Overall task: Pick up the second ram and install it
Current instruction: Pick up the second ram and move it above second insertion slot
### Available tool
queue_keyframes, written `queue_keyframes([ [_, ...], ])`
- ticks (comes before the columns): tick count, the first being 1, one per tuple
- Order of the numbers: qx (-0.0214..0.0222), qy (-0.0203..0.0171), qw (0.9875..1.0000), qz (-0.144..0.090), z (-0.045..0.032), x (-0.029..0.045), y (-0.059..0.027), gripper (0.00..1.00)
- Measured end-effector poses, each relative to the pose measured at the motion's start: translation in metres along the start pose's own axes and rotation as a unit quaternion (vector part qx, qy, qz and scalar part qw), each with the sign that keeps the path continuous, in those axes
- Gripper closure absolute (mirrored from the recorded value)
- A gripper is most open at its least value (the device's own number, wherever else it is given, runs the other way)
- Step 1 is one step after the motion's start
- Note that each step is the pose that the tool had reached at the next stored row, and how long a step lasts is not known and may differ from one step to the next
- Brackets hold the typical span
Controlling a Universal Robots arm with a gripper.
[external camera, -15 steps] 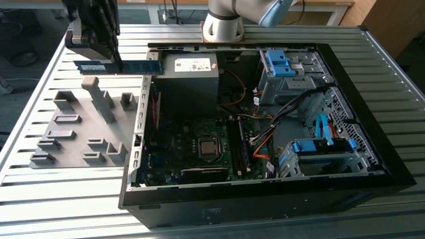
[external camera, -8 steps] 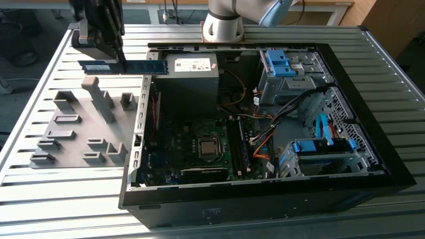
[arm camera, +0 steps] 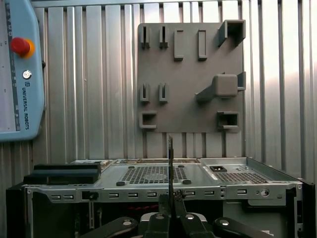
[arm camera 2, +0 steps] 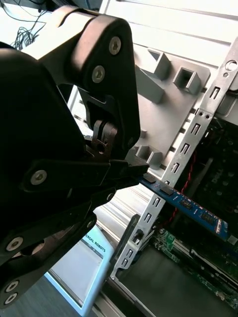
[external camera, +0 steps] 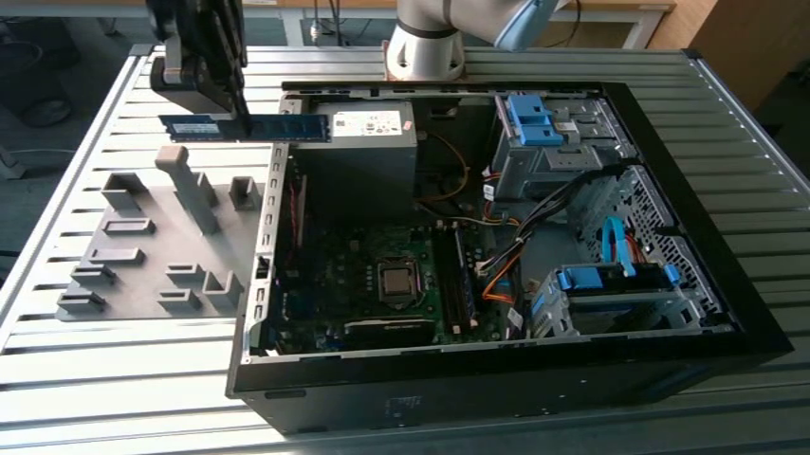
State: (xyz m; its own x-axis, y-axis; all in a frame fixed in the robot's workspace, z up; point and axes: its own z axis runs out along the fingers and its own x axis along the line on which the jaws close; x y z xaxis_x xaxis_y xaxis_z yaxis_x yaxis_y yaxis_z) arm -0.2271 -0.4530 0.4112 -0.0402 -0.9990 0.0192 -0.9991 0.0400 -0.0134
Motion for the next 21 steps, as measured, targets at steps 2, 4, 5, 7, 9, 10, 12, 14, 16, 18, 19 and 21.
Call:
queue_keyframes([
  [2, 0.0, 0.0, 1.0, 0.0, 0.0, -0.0001, -0.0018, 0.86],
  [4, -0.0001, 0.0, 1.0, 0.0, 0.0, -0.0001, -0.0036, 0.86],
  [5, -0.0001, 0.0, 1.0, 0.0, 0.0, -0.0002, -0.0045, 0.86],
  [7, -0.0001, 0.0, 1.0, 0.0, 0.0001, -0.0002, -0.0062, 0.86],
  [9, -0.0001, 0.0, 1.0, 0.0, 0.0001, -0.0003, -0.0078, 0.86],
  [10, -0.0002, 0.0, 1.0, 0.0, 0.0001, -0.0003, -0.0086, 0.86],
  [12, -0.0002, 0.0, 1.0, 0.0, 0.0001, -0.0004, -0.0103, 0.86],
  [14, -0.0002, 0.0, 1.0, 0.0, 0.0001, -0.0005, -0.0121, 0.86],
  [16, -0.0002, 0.0, 1.0, 0.0, 0.0002, -0.0005, -0.014, 0.86],
  [18, -0.0003, 0.0, 1.0, 0.0, 0.0002, -0.0006, -0.0159, 0.86],
  [19, -0.0003, 0.0, 1.0, 0.0, 0.0002, -0.0007, -0.0167, 0.86],
  [21, -0.0003, 0.0, 1.0, 0.0, 0.0002, -0.0007, -0.0184, 0.86],
])
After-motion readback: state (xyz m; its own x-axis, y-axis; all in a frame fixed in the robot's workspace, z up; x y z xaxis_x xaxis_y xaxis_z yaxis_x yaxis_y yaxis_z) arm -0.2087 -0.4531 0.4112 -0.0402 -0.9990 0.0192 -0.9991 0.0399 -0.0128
